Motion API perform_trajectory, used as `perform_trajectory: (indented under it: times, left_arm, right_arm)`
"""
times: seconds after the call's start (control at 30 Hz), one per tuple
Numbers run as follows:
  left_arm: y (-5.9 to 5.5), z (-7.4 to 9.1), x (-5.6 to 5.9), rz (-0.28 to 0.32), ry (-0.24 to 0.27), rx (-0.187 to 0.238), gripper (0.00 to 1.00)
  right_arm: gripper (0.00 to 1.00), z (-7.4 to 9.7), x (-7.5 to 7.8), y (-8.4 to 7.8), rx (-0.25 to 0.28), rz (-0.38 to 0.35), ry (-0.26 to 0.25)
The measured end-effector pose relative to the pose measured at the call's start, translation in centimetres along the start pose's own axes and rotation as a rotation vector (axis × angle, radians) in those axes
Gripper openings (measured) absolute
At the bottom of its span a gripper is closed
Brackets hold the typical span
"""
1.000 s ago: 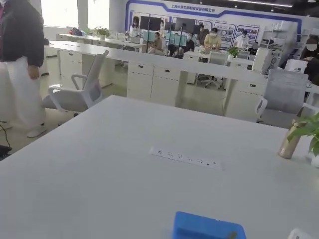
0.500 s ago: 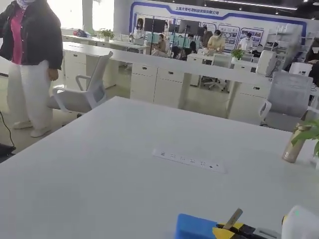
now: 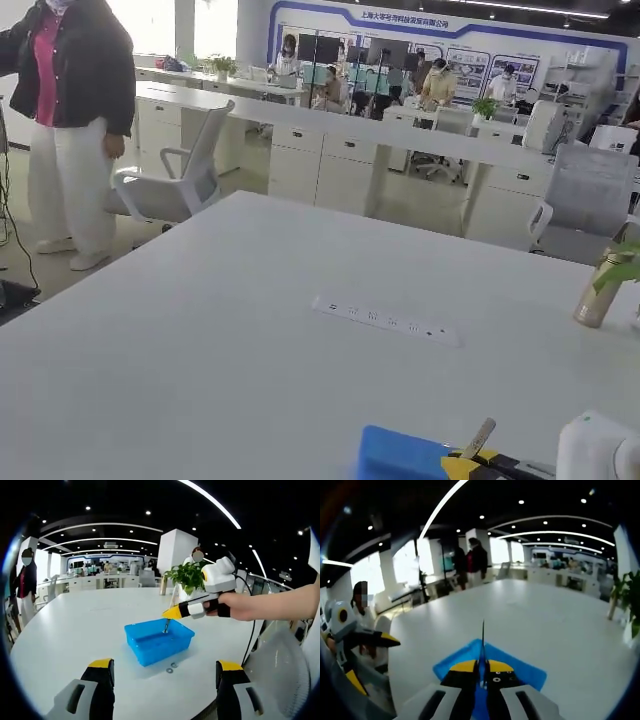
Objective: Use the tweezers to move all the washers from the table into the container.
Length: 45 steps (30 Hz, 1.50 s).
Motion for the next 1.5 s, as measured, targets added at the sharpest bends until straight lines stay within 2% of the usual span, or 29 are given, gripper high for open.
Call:
perform_trajectory:
  times: [0.5,0.7,1.03,1.5]
  left_arm:
    - [-0.1,-0.1,0.0,-0.001,-0.003,-0.009,0.84]
    - [-0.1,-0.1,0.0,-0.001,0.000,-0.007,0.84]
    - [-0.1,-0.1,0.0,-0.001,0.000,-0.009,0.84]
    - [-0.1,0.0,-0.1,-0.001,0.002,-0.011,0.84]
  right_arm:
    - [0.03,-1.7,-0.5,-1.5,-0.051,-0.051,0.008]
    - [0.03,-2.7,0.2,-2.5,-0.064,-0.066,0.018]
    - [0.03,-3.2,0.4,-3.0,-0.066,-0.080,0.021]
    - [0.03,-3.0,-0.3,-3.3,-0.073,-0.067,0.021]
Point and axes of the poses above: the centre of the closed fingertips' face, and the gripper's own axes: z roughly backward along the fingers, x roughly to its right, y roughly out of its top, the point moved 7 cm from there along z, roughly backward along the fingers, and after that the axes turned 6 degrees about x, right-handed, at the moved point
